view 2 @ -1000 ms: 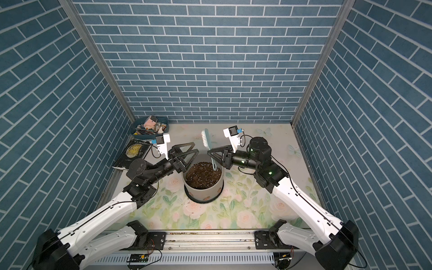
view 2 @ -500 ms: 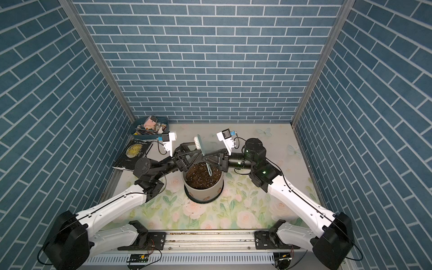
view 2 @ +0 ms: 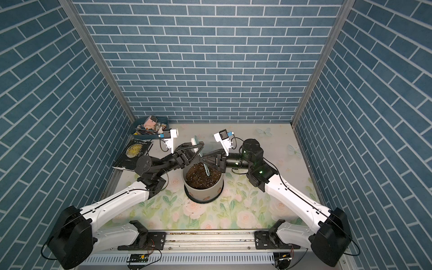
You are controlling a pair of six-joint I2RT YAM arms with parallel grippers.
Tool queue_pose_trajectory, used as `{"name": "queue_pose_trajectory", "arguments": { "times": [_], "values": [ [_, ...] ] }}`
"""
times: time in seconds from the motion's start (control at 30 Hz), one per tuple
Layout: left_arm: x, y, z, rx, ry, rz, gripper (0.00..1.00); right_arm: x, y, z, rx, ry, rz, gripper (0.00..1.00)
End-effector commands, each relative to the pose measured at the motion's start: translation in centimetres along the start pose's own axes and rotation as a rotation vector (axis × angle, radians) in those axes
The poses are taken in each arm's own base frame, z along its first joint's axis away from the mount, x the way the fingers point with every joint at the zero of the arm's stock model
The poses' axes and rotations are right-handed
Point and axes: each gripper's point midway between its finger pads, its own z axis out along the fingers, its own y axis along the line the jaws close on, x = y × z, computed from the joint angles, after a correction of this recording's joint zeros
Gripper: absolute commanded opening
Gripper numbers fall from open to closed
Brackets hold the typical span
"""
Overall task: Scrub the dried mud off the ceramic pot
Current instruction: Pick up the brush from the center of the board.
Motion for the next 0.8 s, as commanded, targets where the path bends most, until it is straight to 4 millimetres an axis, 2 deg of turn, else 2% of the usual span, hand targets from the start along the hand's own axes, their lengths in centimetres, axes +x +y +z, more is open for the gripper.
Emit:
{"name": "queue_pose_trajectory", "arguments": {
  "times": [0.0,0.07,0.17,0.2,0.3,0.37,0.43,0.5,0.6,0.67,0.77],
  "values": [
    [-1.3,-0.7,0.3,0.010,-0.034,0.064,0.15,-0.1,0.5,0.2,-0.025,-0.006,0.053,0.00],
    [-1.5,-0.3,0.4,-0.016,-0.039,0.053,0.02,-0.1,0.2,0.2,-0.008,-0.011,0.054,0.00],
    [-2.3,0.9,0.3,-0.099,-0.074,0.043,0.00,-0.3,-0.8,0.2,0.064,-0.012,0.046,0.00],
    [-2.6,1.7,0.2,-0.146,-0.090,0.040,0.00,-0.4,-1.5,0.1,0.117,-0.015,0.035,0.05],
    [-3.6,4.2,-0.7,-0.311,-0.147,0.005,0.00,-0.9,-3.8,-0.8,0.369,-0.033,-0.046,0.57],
    [-4.0,5.4,-1.3,-0.392,-0.176,-0.020,0.00,-1.3,-6.8,-2.6,0.649,-0.059,-0.078,0.67],
    [-4.1,6.5,-1.8,-0.458,-0.196,-0.051,0.00,-1.5,-9.3,-5.2,0.961,-0.098,-0.098,0.72],
    [-4.0,7.8,-2.3,-0.528,-0.203,-0.089,0.00,-1.7,-9.8,-6.5,1.134,-0.138,-0.134,0.76],
    [-3.4,9.4,-2.2,-0.592,-0.182,-0.145,0.00,-1.6,-9.0,-5.6,1.072,-0.182,-0.189,0.81],
    [-3.2,9.3,-1.9,-0.571,-0.178,-0.164,0.00,-1.7,-7.2,-4.9,0.917,-0.242,-0.228,0.80],
    [-3.0,9.7,-2.0,-0.587,-0.179,-0.184,0.00,-1.6,-4.3,-3.3,0.673,-0.225,-0.262,0.79]
  ]
}}
